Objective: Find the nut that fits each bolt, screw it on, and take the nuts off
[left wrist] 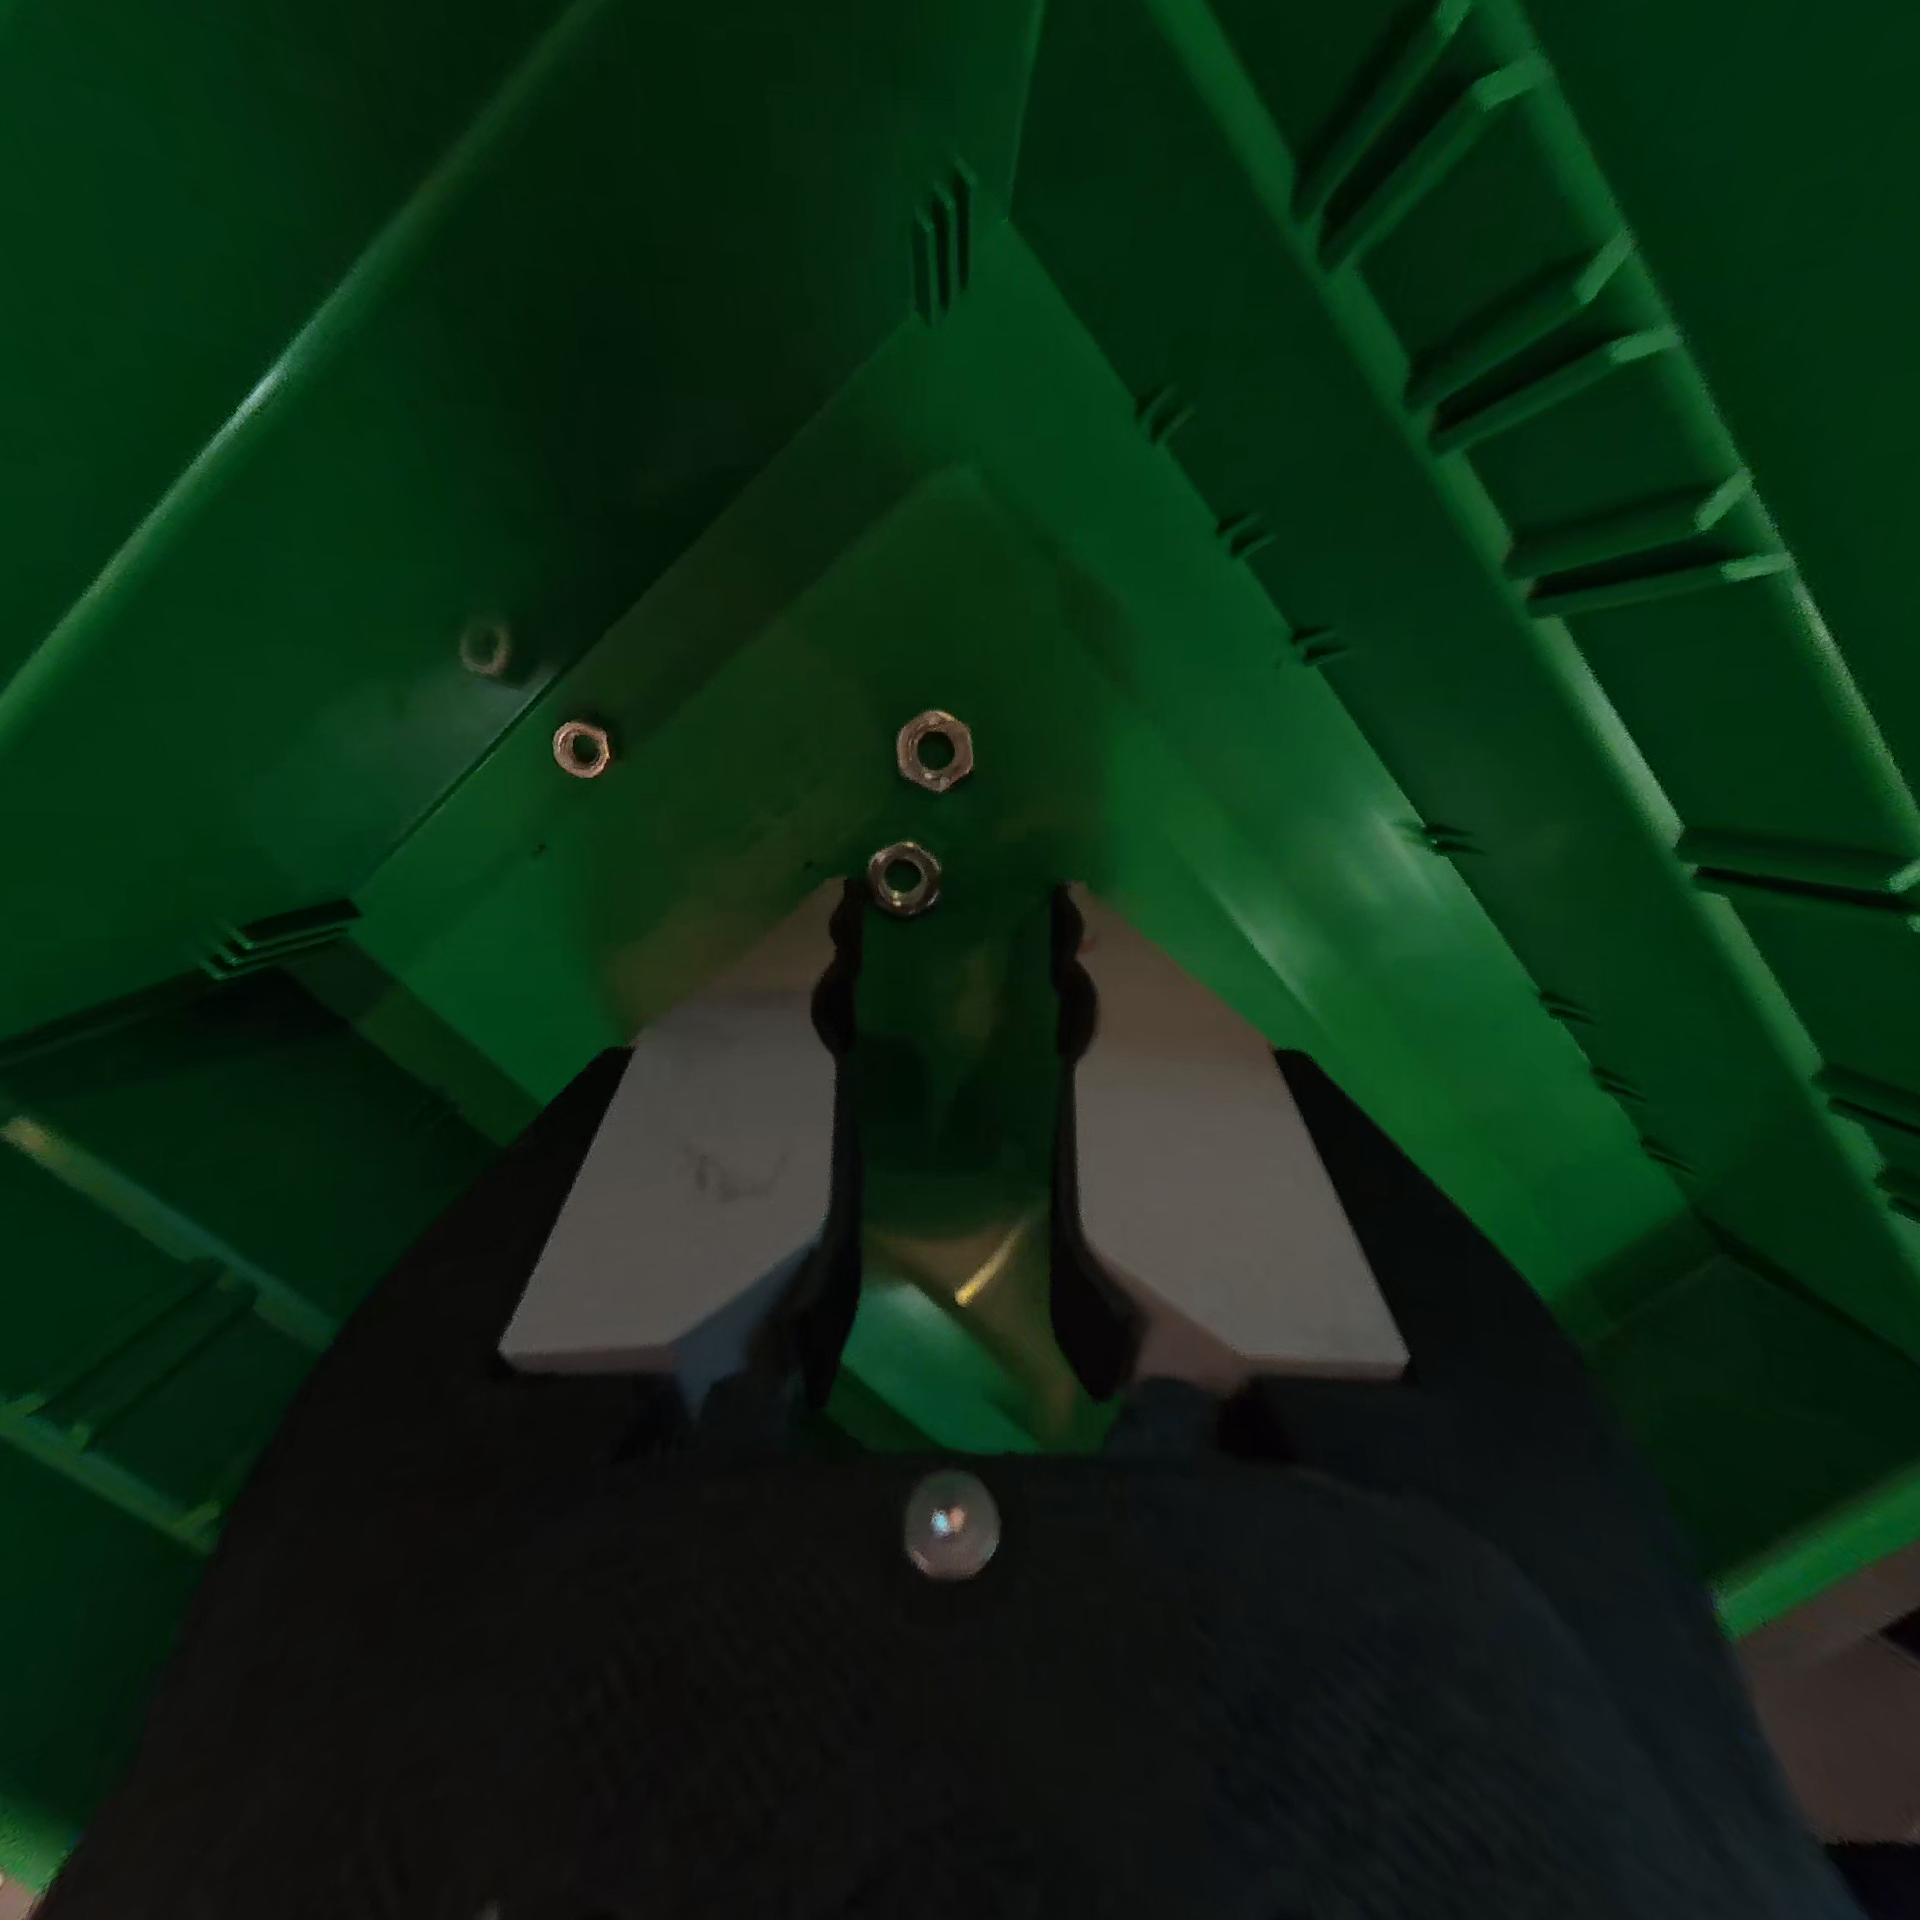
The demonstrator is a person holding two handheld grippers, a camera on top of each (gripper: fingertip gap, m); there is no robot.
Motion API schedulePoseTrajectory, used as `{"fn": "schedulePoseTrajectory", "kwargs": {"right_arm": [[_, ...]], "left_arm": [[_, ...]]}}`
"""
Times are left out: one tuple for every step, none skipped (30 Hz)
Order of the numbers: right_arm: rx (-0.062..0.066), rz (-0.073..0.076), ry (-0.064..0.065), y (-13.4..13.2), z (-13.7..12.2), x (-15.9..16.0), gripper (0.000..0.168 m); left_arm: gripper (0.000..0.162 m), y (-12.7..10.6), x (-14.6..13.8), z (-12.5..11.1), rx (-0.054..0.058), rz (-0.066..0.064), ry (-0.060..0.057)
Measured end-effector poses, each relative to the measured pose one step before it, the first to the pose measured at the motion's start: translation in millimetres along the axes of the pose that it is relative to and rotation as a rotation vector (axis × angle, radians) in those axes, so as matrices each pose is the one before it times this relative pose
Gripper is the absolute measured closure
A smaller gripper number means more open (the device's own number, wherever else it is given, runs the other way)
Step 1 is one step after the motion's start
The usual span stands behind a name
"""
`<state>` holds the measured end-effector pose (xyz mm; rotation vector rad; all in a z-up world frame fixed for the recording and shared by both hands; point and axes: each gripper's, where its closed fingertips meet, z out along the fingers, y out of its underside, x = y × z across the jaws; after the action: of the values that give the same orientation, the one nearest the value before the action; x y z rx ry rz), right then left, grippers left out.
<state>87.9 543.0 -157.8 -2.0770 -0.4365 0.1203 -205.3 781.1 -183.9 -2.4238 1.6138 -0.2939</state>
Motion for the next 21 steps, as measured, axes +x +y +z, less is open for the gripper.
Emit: {"fn": "schedulePoseTrajectory", "kwargs": {"right_arm": [[-0.0005, -0.0028, -0.0005, 0.16, -0.09, -0.46, 0.113], [-0.0003, -0.0033, 0.0001, 0.03, -0.11, -0.42, 0.113], [-0.0001, -0.0036, 0.0012, 0.03, 0.04, -0.21, 0.113], [-0.0008, -0.0035, 0.0006, 0.06, 0.09, -0.37, 0.113], [-0.0015, -0.0030, -0.0004, 0.16, 0.07, -0.31, 0.113], [-0.0013, -0.0023, -0.0002, 0.09, 0.17, -0.30, 0.114], [-0.0003, -0.0014, 0.0004, 0.09, 0.03, -0.16, 0.114], [0.0008, -0.0006, 0.0004, -0.13, -0.13, -0.06, 0.114], [0.0010, 0.0005, -0.0001, -0.11, -0.17, -0.02, 0.114], [0.0008, 0.0010, -0.0006, 0.00, -0.08, 0.00, 0.114], [0.0009, 0.0003, -0.0004, -0.08, -0.23, -0.18, 0.114], [0.0007, -0.0009, -0.0001, -0.12, -0.14, -0.11, 0.114], [0.0001, -0.0023, 0.0001, 0.03, -0.19, -0.44, 0.114], [-0.0004, -0.0043, 0.0000, 0.07, -0.07, -0.69, 0.114], [-0.0006, -0.0061, 0.0008, 0.03, -0.06, -0.86, 0.114], [-0.0008, -0.0079, 0.0017, 0.03, -0.10, -0.83, 0.114], [-0.0012, -0.0090, 0.0026, 0.20, -0.04, -0.96, 0.114], [-0.0009, -0.0095, 0.0035, 0.03, -0.05, -0.87, 0.115], [0.0008, -0.0097, 0.0056, -0.23, -0.15, -0.62, 0.115], [0.0033, -0.0095, 0.0079, -0.49, -0.50, -0.17, 0.116], [0.0052, -0.0079, 0.0089, -0.69, -0.61, 0.22, 0.117]], "left_arm": [[0.127, -1.79, -0.12, 0.49, 0.0093, 0.0020, -0.0020], [0.127, -1.84, -0.41, 0.59, 0.0095, -0.0002, -0.0006], [0.129, -1.30, -1.12, 0.41, 0.0058, 0.0000, -0.0017], [0.133, -0.63, -2.49, 0.19, 0.0024, -0.0016, -0.0078], [0.140, 0.12, -3.61, 0.16, -0.0016, -0.0031, -0.0147], [0.149, 0.83, -2.11, 0.01, -0.0042, -0.0007, -0.0065], [0.149, 0.24, 0.31, -0.19, 0.0002, -0.0044, 0.0057], [0.150, 0.76, 0.90, -0.41, -0.0020, -0.0005, 0.0062], [0.150, 0.95, 0.73, -0.33, -0.0018, 0.0005, 0.0007], [0.150, 1.30, 0.31, -0.40, -0.0049, 0.0024, -0.0048], [0.150, 1.60, -0.07, -0.53, -0.0059, 0.0011, -0.0076], [0.150, 2.45, -0.17, -0.93, -0.0107, -0.0003, -0.0085], [0.150, 1.46, -0.78, -1.87, -0.0030, -0.0025, -0.0133], [0.150, 0.09, -0.64, -3.86, 0.0082, -0.0052, -0.0127], [0.150, -0.79, 0.39, -5.96, 0.0144, -0.0095, -0.0083], [0.150, -1.01, 1.19, -8.14, 0.0155, -0.0103, -0.0077], [0.150, -1.79, 2.54, -10.47, 0.0188, -0.0048, -0.0105], [0.150, -3.24, 5.44, -12.55, 0.0235, 0.0042, -0.0069], [0.150, -5.23, 8.83, -13.79, 0.0273, 0.0127, -0.0029], [0.150, -6.85, 12.85, -14.29, 0.0280, 0.0209, 0.0022], [0.150, -8.29, 17.36, -13.23, 0.0270, 0.0311, 0.0090]]}}
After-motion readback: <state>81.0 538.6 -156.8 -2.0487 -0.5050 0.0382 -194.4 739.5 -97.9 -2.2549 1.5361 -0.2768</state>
